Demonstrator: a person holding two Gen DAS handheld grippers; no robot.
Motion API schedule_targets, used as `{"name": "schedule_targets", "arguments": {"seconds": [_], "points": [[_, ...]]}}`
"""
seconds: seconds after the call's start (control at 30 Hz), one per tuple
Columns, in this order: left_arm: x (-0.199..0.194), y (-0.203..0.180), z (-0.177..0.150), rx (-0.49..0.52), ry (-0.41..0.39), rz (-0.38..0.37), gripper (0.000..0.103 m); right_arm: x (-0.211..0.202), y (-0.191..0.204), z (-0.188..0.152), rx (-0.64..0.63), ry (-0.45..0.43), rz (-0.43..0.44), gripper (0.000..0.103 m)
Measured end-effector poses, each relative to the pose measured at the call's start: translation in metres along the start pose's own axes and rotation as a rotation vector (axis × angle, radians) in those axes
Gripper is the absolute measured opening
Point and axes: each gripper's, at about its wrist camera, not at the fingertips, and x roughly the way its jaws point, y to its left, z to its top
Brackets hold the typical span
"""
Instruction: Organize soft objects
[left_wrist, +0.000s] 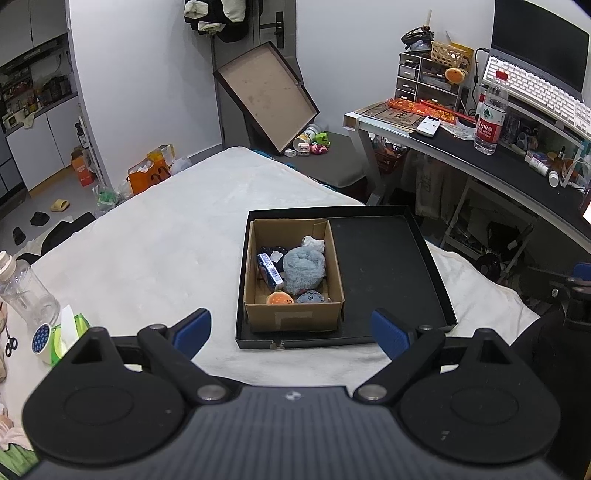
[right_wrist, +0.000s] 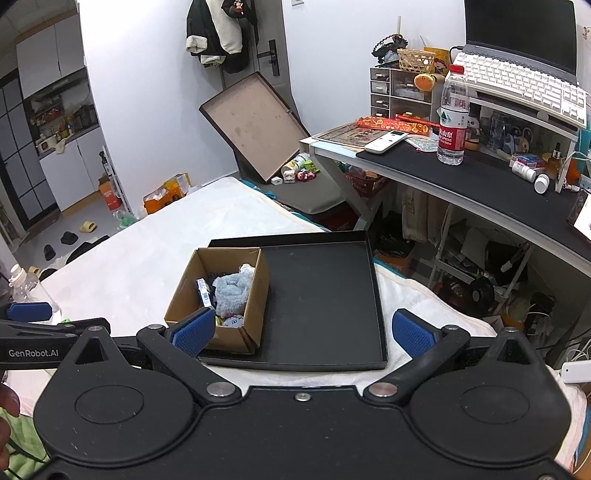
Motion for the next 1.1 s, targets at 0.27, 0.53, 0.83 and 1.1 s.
{"name": "schedule_targets", "arguments": {"seconds": [0.27, 0.53, 0.83, 1.1], "points": [[0.0, 0.0004, -0.0004, 0.0, 0.0, 0.001, 0.093, 0.0028, 0.0007, -0.0008, -0.004, 0.007, -0.002, 0.103], [0.0, 0.0002, -0.0007, 0.002, -0.002, 0.001, 0.093, 0.0044, 0.0009, -0.0033, -0.001, 0.011, -0.015, 0.103], [0.0009, 0.0005, -0.0015, -0.001, 0.0, 0.002, 0.093, 0.0047, 0.0026, -0.0043, -0.017, 0.006, -0.014, 0.103], [0.0017, 0.0008, -0.0019, -0.002, 0.001, 0.002, 0.093, 0.0056, 0.0021, -0.0039, -0.016, 0.008, -0.015, 0.103]]}}
